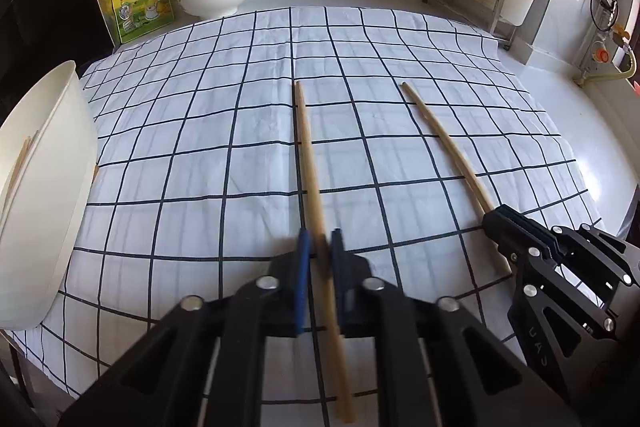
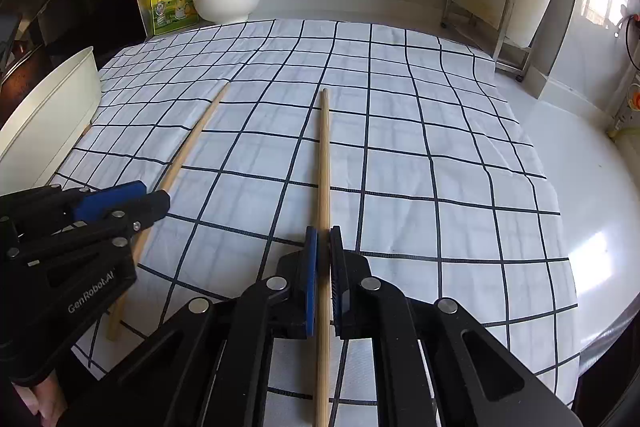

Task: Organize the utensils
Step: 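Lift both held chopsticks and carry them over the cream basin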

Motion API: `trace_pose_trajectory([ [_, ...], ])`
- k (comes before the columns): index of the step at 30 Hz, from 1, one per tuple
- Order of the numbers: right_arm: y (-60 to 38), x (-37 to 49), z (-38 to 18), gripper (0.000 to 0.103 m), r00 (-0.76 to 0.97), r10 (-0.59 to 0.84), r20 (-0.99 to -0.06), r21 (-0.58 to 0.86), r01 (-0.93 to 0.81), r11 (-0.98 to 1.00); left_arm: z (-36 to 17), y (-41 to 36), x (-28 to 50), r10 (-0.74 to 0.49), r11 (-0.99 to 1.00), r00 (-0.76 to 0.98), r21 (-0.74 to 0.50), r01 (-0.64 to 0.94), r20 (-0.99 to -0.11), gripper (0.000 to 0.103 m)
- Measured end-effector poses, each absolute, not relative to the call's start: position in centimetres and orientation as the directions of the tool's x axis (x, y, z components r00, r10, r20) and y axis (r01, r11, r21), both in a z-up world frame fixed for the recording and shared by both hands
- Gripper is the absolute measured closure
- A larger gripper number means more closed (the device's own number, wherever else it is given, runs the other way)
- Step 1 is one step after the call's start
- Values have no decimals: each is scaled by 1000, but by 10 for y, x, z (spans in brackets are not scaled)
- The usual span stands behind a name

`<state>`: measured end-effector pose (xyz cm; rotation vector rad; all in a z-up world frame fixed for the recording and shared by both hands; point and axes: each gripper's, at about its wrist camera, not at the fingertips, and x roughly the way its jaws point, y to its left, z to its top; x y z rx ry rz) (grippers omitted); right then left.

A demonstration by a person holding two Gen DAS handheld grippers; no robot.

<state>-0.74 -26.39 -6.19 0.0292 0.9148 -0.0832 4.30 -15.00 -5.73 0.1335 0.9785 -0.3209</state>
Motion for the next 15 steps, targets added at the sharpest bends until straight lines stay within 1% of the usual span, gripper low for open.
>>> trace_pose_trajectory([
  [4, -267, -7, -61, 97, 605, -16, -796, 50, 92, 995, -57, -140, 44, -261, 939, 481, -105, 327, -837, 96],
  [8, -262, -6, -52, 97, 617, 13, -787, 85, 87, 993, -47, -125, 44, -293, 936, 477, -146, 321, -829, 96],
  [12, -245, 1, -30, 97, 647, 75, -759, 137, 47, 989, -18, -99, 43, -314, 937, 523, -171, 304, -792, 96],
  [15, -218, 13, -7, 97, 677, 132, -724, 165, -16, 986, 10, -68, 46, -313, 944, 579, -181, 274, -753, 96],
])
